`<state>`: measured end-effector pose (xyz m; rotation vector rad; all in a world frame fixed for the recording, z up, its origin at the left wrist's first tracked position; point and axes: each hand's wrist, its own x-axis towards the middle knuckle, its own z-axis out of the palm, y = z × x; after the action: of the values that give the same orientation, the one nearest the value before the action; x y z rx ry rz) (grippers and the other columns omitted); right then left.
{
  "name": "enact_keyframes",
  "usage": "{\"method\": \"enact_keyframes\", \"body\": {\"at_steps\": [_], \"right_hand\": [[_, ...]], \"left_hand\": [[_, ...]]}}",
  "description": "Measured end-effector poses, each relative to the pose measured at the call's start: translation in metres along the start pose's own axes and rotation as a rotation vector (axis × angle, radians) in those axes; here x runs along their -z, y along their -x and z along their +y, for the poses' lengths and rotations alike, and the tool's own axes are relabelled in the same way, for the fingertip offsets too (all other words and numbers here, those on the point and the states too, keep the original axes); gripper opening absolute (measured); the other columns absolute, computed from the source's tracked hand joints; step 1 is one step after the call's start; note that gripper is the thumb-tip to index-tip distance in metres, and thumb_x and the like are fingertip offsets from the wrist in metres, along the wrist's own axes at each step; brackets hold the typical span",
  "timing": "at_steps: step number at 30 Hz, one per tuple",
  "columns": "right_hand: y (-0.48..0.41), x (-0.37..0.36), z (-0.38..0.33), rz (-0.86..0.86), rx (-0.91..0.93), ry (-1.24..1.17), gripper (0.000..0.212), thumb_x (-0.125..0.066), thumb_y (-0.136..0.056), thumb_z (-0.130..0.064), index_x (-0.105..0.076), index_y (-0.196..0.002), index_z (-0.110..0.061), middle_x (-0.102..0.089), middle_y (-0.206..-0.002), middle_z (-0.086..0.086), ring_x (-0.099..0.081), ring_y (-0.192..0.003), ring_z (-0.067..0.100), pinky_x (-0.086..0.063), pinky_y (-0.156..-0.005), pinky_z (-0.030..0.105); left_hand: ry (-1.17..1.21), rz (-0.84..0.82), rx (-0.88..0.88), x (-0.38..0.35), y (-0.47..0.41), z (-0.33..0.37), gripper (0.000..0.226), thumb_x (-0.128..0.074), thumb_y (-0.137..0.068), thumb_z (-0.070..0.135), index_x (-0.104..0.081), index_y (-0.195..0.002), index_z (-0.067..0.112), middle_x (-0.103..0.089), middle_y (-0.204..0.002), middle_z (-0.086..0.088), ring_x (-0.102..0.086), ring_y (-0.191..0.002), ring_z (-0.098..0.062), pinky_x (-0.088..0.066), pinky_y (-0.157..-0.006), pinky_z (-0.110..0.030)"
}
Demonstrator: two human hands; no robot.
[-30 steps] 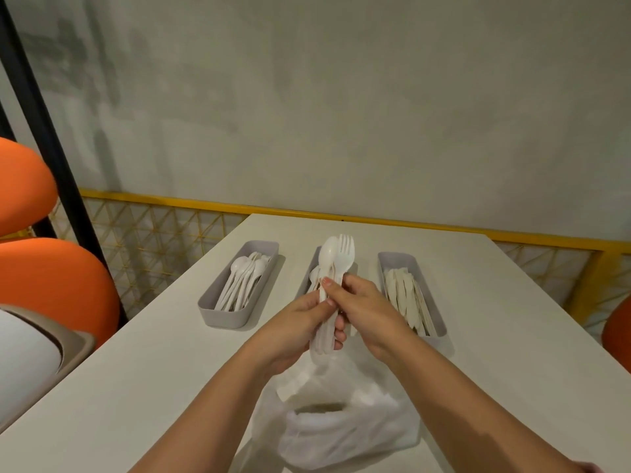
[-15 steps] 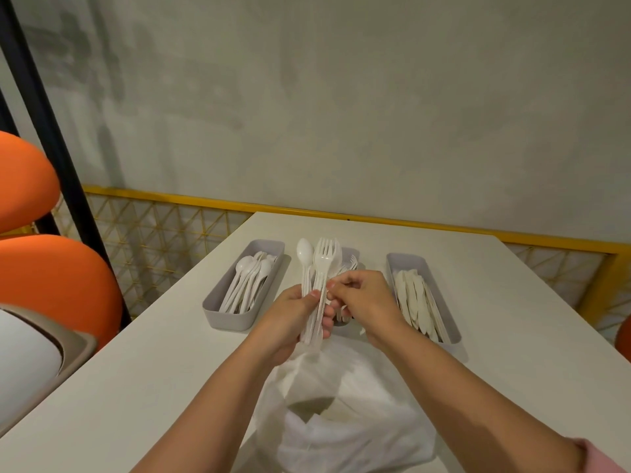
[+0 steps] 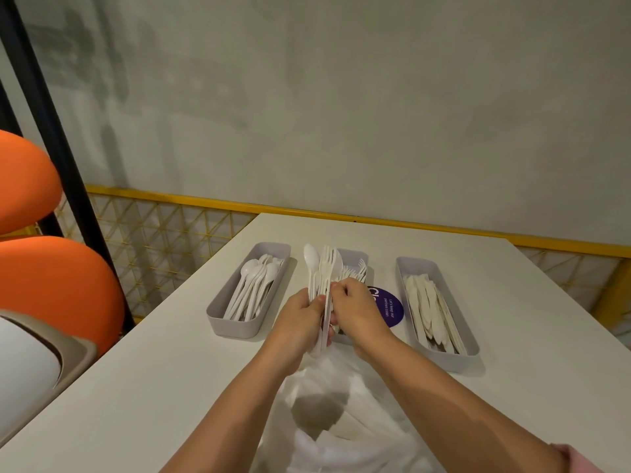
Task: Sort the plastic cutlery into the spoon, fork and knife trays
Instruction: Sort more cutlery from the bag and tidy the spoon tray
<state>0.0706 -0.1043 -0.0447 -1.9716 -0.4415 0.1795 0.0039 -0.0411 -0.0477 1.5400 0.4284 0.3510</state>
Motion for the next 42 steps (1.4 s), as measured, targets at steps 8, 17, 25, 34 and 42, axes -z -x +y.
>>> {"method": "enact_keyframes", "body": {"at_steps": [8, 17, 25, 34, 42], "right_hand": [[0.009, 0.003, -0.004, -0.063, 0.012, -0.070, 0.023, -0.040, -0.099, -0.018, -0.055, -0.097, -0.002, -0.055, -0.068, 0.007, -0.053, -0.056, 0.016, -0.050, -0.057, 0.030], [-0.003, 0.016, -0.006, -0.141, -0.135, -0.311, 0.022, -0.053, -0.095, -0.021, -0.062, -0.087, -0.003, -0.051, -0.056, 0.005, -0.045, -0.039, 0.009, -0.039, -0.040, 0.020], [-0.044, 0.042, -0.007, -0.003, -0.157, -0.142, 0.025, -0.051, -0.095, -0.015, -0.060, -0.111, 0.003, -0.057, -0.072, 0.005, -0.048, -0.056, 0.009, -0.038, -0.037, 0.013], [-0.057, 0.014, 0.017, -0.145, -0.102, 0.351, 0.036, -0.057, -0.091, -0.018, -0.042, -0.059, -0.014, -0.044, -0.063, 0.002, -0.044, -0.062, 0.017, -0.030, -0.049, 0.023], [-0.054, 0.003, 0.027, -0.046, 0.002, 0.577, 0.032, -0.062, -0.089, -0.023, -0.061, -0.112, -0.001, -0.064, -0.111, 0.016, -0.060, -0.101, 0.030, -0.047, -0.079, 0.031]], "left_hand": [[0.049, -0.050, 0.009, 0.002, -0.002, -0.003, 0.026, -0.034, -0.102, 0.020, -0.052, -0.086, 0.009, -0.052, -0.058, -0.005, -0.047, -0.048, -0.014, -0.042, -0.044, -0.024], [0.197, -0.064, 0.091, 0.015, -0.008, -0.006, 0.027, -0.034, -0.102, 0.019, -0.055, -0.094, 0.005, -0.060, -0.067, -0.010, -0.051, -0.049, -0.017, -0.041, -0.044, -0.025], [0.391, -0.040, 0.095, 0.030, -0.018, -0.009, 0.022, -0.036, -0.101, 0.016, -0.052, -0.091, 0.006, -0.058, -0.068, -0.009, -0.052, -0.054, -0.018, -0.045, -0.041, -0.022], [0.413, -0.149, 0.017, 0.042, -0.021, -0.008, 0.024, -0.036, -0.100, 0.028, -0.057, -0.108, 0.019, -0.063, -0.070, -0.005, -0.054, -0.052, -0.014, -0.047, -0.046, -0.024], [0.457, -0.218, -0.015, 0.042, -0.023, -0.015, 0.028, -0.032, -0.101, 0.026, -0.057, -0.107, 0.013, -0.065, -0.068, -0.004, -0.058, -0.053, -0.013, -0.050, -0.049, -0.025]]}}
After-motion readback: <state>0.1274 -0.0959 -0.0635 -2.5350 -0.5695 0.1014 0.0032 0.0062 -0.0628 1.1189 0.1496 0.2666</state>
